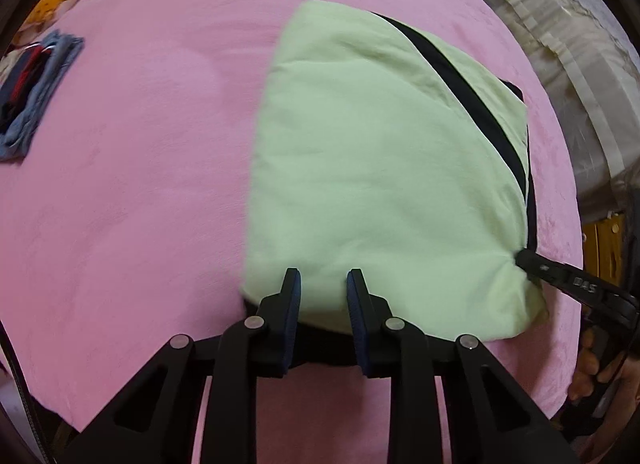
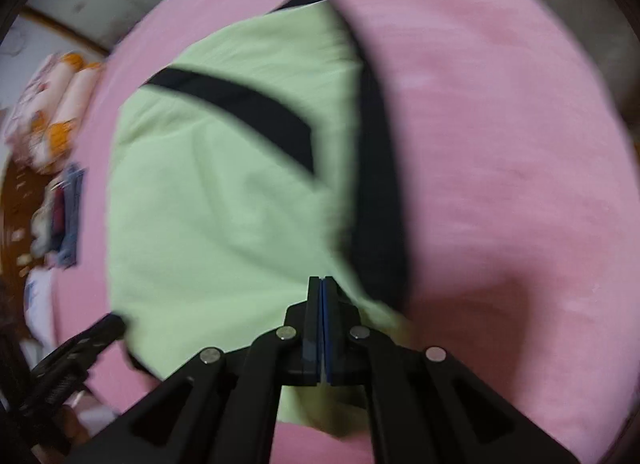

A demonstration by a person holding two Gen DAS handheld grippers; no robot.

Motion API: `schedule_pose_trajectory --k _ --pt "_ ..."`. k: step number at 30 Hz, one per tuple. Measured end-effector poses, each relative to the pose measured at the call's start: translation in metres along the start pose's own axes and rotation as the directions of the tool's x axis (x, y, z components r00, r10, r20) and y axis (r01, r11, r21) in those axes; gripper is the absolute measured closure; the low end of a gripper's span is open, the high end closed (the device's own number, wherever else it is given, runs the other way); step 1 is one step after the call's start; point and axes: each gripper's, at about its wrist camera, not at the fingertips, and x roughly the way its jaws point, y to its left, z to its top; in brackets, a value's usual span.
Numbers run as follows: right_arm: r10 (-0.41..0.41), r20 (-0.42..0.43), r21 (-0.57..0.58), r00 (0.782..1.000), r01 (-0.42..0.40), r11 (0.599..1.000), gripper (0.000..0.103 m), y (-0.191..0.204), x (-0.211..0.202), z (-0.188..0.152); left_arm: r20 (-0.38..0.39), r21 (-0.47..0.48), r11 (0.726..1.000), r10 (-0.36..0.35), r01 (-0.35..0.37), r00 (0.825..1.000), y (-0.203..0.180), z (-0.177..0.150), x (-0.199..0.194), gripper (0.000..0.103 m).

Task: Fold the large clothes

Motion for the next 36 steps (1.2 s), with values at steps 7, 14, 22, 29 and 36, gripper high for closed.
schedule_pose_trajectory --k 7,14,22,29,36 --pt "-0.030 0.051 0.008 0.998 0.030 1.000 0.103 0.005 -0.031 -0.031 -0.025 -0.011 0.998 0.066 -0.066 0.998 0.003 -0.013 -0.013 0.078" --pt "-0.062 0.005 -0.035 0.998 0.062 0.997 0.079 0.025 -0.055 -0.060 -0.008 0.000 0.998 0.069 -0.069 0.998 -0.019 -0.017 -0.033 0.042" --pt "-0.040 -0.001 -0.050 0.999 0.040 0.998 0.036 0.056 -0.081 -0.069 -0.007 0.027 0.996 0.090 -0.090 0.996 -0.029 -0.011 -0.066 0.022" --pt "-0.067 0.000 -0.112 0.998 0.067 0.991 0.022 0.072 -0.096 -0.061 0.048 0.035 0.997 0.070 -0.072 0.996 -0.034 -0.008 -0.093 0.018" --pt "-0.081 0.024 -0.147 0.996 0.084 0.986 0.016 0.072 -0.108 -0.066 0.051 0.033 0.997 0.062 -0.063 0.997 -0.039 -0.007 -0.099 0.018"
